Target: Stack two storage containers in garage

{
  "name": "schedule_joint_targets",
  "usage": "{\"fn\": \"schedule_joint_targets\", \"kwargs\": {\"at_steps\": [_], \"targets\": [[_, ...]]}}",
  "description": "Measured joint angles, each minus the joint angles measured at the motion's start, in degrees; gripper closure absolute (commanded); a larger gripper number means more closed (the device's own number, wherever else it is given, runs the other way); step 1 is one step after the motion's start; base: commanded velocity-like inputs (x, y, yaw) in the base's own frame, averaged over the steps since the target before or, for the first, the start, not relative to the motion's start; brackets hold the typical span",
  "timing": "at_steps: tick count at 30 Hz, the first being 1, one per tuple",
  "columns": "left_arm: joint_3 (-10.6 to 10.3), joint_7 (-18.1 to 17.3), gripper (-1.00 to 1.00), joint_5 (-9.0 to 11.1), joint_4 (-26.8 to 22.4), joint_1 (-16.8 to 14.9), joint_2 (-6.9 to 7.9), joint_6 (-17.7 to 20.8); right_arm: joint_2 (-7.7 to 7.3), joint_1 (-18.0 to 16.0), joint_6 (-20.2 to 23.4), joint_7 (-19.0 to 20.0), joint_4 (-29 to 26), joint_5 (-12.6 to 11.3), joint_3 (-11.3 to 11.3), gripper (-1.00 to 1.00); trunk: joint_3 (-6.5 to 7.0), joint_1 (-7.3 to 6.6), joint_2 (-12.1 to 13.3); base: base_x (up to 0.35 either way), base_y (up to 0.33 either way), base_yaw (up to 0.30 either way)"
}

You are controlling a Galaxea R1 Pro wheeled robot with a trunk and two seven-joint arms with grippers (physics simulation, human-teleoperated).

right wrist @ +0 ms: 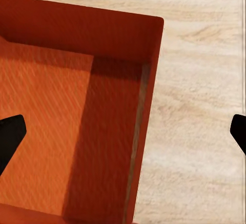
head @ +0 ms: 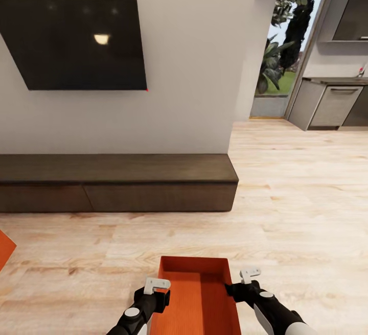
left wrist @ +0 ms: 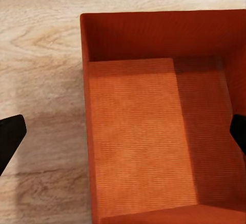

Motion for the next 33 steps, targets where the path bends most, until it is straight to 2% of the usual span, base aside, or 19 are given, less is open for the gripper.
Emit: {"fn": "schedule_joint_targets", "kwargs": {"at_steps": [4,13,19,33], "targets": [[0.00,0.01,-1.00,0.14,0.05,0.00,-0.01,-1.00,-0.95,0.00,0.03,0.00,-0.01,0.05,-0.02,-1.00,-0.72,0.88,-1.60,0.000,0.000,0.000],[0.11,0.00,-1.00,0.11,2.60,0.00,-0.08,-2.71,-1.16,0.01,-0.72,0.49,0.61,-0.10,0.02,-1.00,-2.34,2.86,-5.21,0.000,0.000,0.000],[0.20,0.00,-1.00,0.08,2.97,0.00,-0.09,-2.75,-0.98,0.03,-4.26,0.66,4.57,0.05,0.04,-1.00,-3.41,4.17,-7.62,0.000,0.000,0.000],[0.21,0.00,-1.00,0.10,2.95,0.00,-0.09,-2.79,-1.03,0.02,-4.66,0.93,4.93,0.21,0.08,-1.00,-5.92,7.25,-13.24,0.000,0.000,0.000]]}}
